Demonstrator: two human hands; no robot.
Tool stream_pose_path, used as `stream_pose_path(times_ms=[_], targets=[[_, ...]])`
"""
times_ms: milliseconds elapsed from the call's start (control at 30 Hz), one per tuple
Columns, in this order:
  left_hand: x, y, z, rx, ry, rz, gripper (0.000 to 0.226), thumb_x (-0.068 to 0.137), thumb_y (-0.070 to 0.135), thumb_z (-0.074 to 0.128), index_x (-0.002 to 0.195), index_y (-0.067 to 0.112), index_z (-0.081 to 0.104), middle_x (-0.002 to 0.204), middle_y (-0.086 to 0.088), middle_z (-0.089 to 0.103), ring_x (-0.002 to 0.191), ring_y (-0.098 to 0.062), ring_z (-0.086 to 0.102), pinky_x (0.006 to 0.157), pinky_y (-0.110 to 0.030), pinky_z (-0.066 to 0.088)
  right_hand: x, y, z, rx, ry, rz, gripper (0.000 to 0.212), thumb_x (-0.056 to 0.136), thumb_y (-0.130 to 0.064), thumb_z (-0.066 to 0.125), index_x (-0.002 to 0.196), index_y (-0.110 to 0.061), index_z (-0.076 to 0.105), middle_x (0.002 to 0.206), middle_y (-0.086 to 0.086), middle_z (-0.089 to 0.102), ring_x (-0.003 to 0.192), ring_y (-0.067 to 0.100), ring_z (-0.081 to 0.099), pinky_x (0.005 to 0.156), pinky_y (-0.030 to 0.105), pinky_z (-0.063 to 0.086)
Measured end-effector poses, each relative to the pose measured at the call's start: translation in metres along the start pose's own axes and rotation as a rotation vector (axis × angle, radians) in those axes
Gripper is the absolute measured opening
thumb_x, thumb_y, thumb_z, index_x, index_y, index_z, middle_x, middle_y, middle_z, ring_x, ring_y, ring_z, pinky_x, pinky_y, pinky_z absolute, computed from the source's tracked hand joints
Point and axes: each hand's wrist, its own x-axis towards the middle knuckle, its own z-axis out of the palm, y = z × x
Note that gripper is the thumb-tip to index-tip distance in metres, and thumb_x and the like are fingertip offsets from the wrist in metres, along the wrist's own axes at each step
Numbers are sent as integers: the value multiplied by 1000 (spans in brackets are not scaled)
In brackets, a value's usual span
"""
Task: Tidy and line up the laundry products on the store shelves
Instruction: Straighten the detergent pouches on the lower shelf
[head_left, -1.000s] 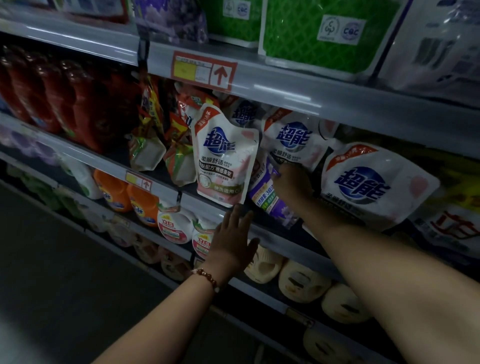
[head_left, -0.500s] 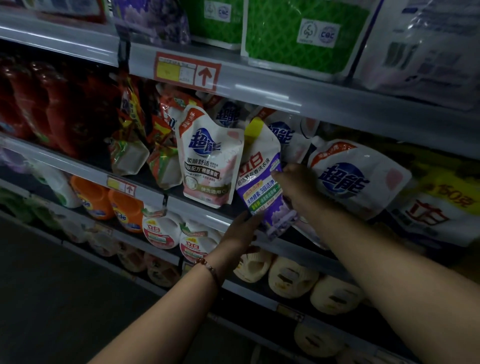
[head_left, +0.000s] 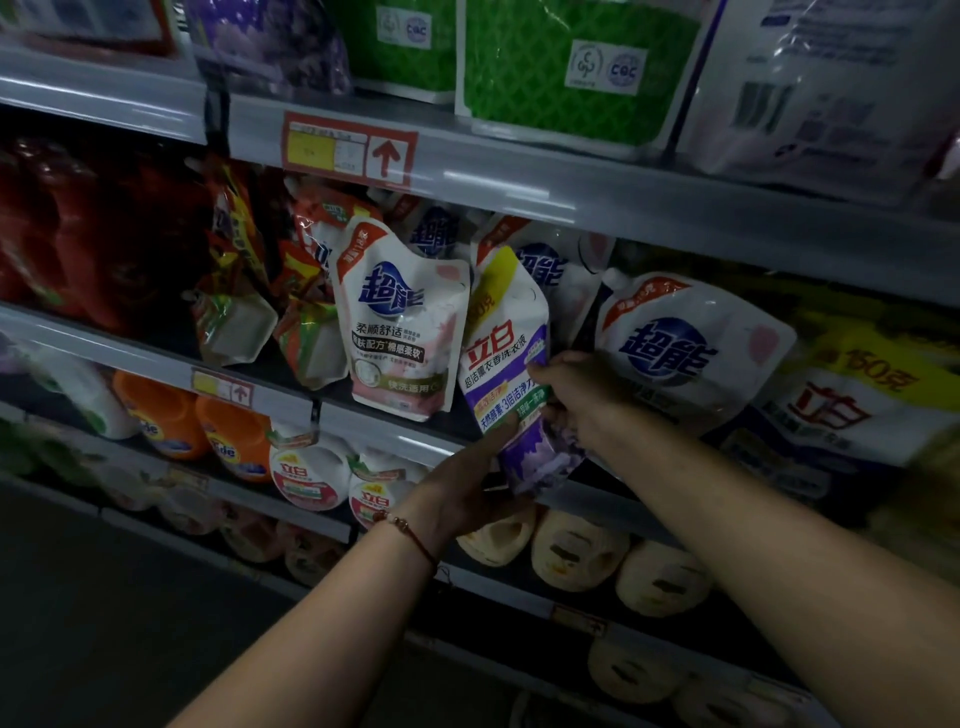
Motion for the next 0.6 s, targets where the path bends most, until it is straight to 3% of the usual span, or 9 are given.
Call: stream_pose_path(times_ms=[233,300,467,600], targets=[[5,4,1,8,-7,51,37,86,35,72,113,11,62,113,-18,67,102,-32,66,75,-42,58,-6,3,-2,-31,31,-66,17,97,-25,59,88,-10,55,104,13,67,73,18,61,56,25,47],[8,4,2,52,-13,93,34,88,33,71,114,12,64,110,-16,70,98,-31,68,71,-40,59,-9,5,-6,-32,57,-89,20,97,-25,60,81,-13,54,103,13,67,72,17,60,56,25,46],[15,8,0,154,-9,264,28,88,27,73,112,19,64,109,-9,73,102,-29,70,84,-45,60,-13,14,-18,26,89,-95,20,96,-24,61,78,-18,54,97,9,67,74,18,63,58,26,49],[17,12,6,217,-10,388,28,89,22,73,115,19,64,108,-6,75,99,-25,72,84,-44,60,-12,18,-23,84,112,-96,15,96,-24,60,83,-19,58,100,9,69,81,22,67,62,28,53]])
